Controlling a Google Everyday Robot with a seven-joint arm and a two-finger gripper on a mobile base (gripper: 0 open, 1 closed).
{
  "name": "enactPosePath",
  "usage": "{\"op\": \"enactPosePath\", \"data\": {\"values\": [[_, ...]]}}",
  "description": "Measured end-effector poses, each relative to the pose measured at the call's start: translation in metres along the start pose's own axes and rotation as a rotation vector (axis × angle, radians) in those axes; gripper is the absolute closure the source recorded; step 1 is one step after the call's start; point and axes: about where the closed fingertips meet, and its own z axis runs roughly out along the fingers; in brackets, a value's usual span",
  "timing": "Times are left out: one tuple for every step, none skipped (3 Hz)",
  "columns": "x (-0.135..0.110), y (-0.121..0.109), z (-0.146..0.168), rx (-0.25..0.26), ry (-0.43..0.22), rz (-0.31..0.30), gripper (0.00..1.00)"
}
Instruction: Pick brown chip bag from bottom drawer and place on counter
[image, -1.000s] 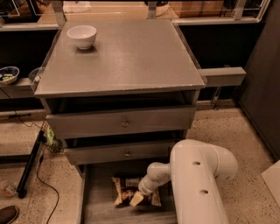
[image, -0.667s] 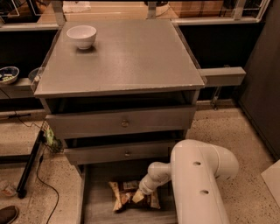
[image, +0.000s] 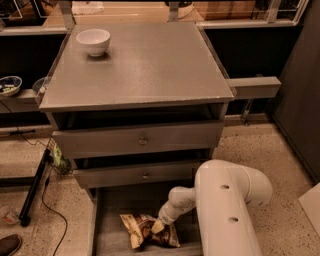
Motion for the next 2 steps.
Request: {"op": "enactPosePath", "data": {"values": [[0.0000, 0.0000, 0.0000, 0.000, 0.000, 0.000, 1.00], [0.0000, 0.0001, 0.0001, 0.000, 0.000, 0.000, 1.00]]}}
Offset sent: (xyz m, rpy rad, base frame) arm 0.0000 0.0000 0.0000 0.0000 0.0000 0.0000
